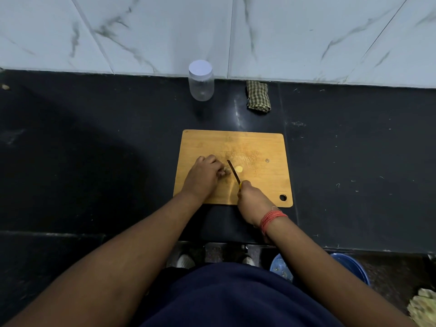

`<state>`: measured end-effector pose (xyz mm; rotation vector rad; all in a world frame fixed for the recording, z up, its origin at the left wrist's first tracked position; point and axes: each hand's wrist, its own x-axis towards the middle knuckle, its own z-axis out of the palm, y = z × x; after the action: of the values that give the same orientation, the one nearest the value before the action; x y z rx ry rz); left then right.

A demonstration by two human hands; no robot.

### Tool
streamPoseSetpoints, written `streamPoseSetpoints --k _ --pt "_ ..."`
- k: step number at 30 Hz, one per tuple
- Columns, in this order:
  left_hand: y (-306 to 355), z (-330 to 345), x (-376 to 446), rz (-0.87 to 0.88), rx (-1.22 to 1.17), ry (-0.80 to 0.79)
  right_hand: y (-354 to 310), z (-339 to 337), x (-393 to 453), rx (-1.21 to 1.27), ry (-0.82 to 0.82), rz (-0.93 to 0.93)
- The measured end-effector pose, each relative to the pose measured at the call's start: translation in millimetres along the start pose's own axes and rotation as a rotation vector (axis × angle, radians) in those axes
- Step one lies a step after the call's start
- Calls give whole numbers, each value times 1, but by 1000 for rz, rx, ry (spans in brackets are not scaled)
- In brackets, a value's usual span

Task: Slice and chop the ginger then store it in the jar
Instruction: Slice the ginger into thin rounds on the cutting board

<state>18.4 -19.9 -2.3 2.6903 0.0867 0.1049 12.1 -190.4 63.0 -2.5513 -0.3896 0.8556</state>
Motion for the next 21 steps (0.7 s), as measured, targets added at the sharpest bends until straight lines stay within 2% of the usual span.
streamPoseSetpoints --k 13,21 --pt "2 0 1 -25 -27 8 -9 1 4 -83 -19 18" --pt "1 2 1 0 -5 32 -14 2 10 -47 -30 24"
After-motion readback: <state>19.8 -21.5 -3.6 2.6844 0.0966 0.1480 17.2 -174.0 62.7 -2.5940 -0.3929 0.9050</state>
